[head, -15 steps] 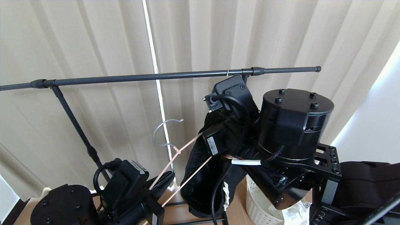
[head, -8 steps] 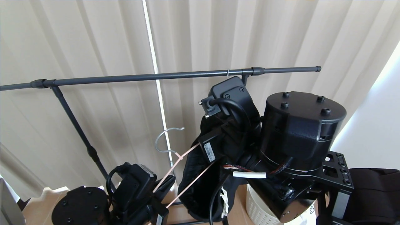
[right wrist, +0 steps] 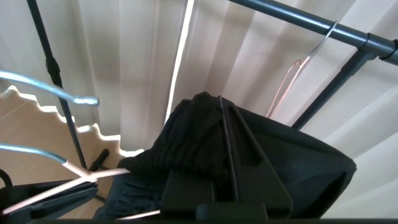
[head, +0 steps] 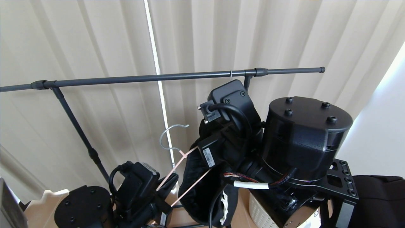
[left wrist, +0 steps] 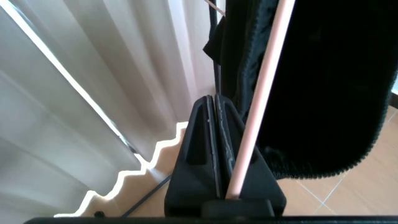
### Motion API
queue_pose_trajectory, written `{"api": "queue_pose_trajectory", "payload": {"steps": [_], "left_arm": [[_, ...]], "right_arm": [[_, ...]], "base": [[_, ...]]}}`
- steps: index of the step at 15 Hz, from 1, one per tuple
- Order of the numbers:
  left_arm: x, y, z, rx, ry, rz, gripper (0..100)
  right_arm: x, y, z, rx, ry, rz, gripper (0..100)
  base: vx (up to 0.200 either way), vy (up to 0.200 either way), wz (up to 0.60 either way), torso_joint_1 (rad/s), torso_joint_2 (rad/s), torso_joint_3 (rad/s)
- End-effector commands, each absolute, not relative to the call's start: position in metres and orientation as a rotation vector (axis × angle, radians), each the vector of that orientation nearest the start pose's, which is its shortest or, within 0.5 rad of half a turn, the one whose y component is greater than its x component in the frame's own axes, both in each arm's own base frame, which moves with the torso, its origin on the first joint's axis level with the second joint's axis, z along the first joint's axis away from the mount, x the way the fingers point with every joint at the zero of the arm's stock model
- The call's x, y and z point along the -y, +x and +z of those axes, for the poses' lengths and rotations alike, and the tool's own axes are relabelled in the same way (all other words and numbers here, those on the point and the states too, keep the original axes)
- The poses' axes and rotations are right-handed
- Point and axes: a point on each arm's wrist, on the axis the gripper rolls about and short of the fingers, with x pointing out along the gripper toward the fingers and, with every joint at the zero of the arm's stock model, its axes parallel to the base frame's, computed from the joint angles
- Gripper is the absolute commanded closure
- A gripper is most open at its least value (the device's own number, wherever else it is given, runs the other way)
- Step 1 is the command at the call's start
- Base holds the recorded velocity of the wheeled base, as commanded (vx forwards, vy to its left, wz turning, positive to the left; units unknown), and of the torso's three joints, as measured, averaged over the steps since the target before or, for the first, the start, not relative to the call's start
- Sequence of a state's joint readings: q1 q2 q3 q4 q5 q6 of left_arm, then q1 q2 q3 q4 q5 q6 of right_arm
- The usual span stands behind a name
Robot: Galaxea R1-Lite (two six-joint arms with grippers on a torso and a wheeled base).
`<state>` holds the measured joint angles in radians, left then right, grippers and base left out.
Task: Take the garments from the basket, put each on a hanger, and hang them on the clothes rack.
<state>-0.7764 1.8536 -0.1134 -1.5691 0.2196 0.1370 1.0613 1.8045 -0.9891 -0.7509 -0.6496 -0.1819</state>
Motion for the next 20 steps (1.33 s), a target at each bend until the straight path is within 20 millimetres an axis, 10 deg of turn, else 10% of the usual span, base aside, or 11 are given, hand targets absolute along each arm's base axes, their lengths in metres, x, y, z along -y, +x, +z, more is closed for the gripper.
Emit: {"api": "queue_pose_trajectory", "payload": {"steps": [1,20], "left_arm": [[0.156,0.166,0.092,-0.088,0.201,-0.564,100],[0.158,0.168,0.092,-0.087,0.192,-0.559,100]], "right_arm": [[-0.293,0.179,0.21,-0.005,-0.229,0.414,100],[-0.292,0.152,0.203,0.1,-0.19,0.598,100]], "base": [[0.0,0.0,0.0,0.0,0.0,0.0],[0.0,0.0,0.0,0.0,0.0,0.0]]}}
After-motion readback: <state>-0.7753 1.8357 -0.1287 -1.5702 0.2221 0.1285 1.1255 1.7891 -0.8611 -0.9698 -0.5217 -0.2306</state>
